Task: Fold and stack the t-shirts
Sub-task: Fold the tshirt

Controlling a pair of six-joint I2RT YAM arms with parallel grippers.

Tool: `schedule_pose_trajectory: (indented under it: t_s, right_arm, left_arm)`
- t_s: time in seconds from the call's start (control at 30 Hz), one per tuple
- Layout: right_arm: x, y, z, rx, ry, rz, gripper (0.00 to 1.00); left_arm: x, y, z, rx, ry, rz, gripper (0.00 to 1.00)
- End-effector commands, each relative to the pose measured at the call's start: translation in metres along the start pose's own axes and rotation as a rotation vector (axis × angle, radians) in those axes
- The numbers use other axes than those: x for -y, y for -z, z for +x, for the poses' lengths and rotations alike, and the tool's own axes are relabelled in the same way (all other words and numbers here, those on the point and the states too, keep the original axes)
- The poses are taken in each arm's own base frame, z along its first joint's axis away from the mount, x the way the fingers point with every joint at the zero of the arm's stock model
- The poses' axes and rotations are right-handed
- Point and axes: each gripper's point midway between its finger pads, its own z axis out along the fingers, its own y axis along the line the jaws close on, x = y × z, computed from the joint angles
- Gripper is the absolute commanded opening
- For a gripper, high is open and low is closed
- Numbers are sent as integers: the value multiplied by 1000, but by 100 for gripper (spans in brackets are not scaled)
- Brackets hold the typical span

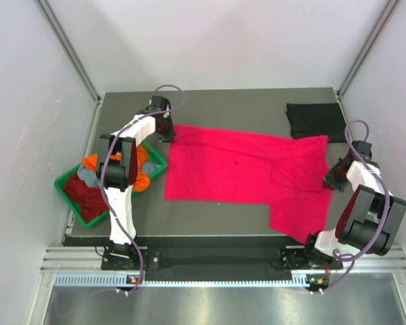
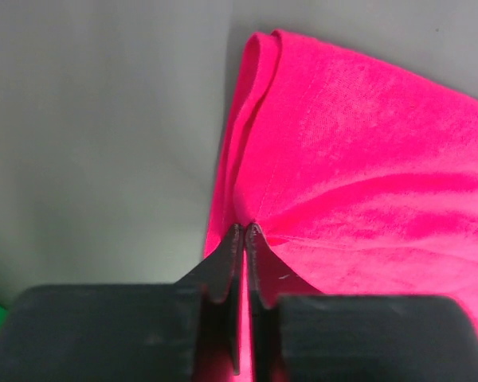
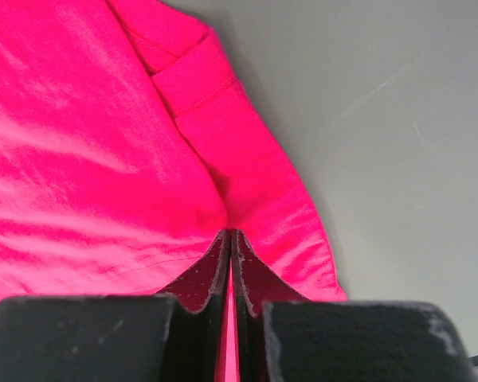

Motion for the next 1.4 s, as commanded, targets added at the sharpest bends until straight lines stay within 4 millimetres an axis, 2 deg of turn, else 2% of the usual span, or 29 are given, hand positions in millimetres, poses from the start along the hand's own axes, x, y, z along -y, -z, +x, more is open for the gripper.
schedule_pose_trajectory:
  t_s: [0.0,0.27,0.4,0.67,0.8,0.9,1.03,1.17,1.37]
  right_arm:
    - [-1,6,-19,58,-8,-14,0]
    - [4,15,-28,100,-32,-4,0]
    - [7,17,-31,109,-43,2,0]
    - [6,20,-33,118,-45,-1,0]
    - [7,22,-35,128,-46,0,0]
    - [7,23,-36,130,-49,0,0]
    - [10,23,-37,131,-60,1,0]
    - [11,23,-38,135,-64,2,0]
    - [12,23,-39,131,-67,-1,0]
  left_arm:
    - [8,4,-21,53,-16,27,0]
    - [14,29,-34,94,-22,27,0]
    - [16,36,-32,83,-25,33,0]
    - [11,35,-14,37,-28,11,0]
    - [10,42,-21,70,-23,1,0]
    - [16,53,-36,109,-20,4,0]
    - [20,65,-45,127,-20,14,0]
    - [21,68,-41,109,-25,17,0]
    - [8,56,-22,59,-55,-24,0]
